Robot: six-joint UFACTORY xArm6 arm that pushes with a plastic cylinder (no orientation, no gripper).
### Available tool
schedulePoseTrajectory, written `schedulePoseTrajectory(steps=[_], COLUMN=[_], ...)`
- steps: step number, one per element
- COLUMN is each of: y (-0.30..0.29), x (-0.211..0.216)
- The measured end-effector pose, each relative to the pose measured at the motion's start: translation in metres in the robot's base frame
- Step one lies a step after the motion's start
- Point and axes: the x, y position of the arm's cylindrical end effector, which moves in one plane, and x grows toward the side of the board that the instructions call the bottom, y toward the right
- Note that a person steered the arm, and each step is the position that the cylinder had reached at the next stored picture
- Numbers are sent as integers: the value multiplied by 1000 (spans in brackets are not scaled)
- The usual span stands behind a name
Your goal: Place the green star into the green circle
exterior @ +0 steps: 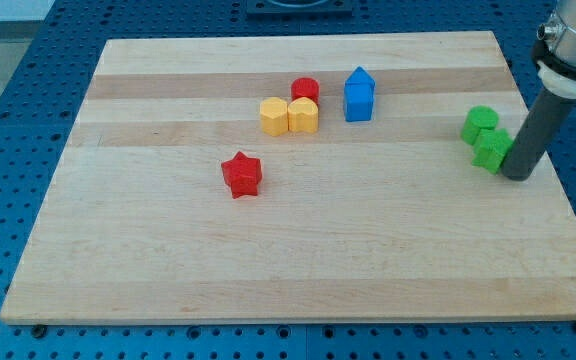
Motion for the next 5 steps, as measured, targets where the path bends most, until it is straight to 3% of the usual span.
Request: schedulePoseTrajectory(steps=[4,5], y=[0,-11], x=[1,34])
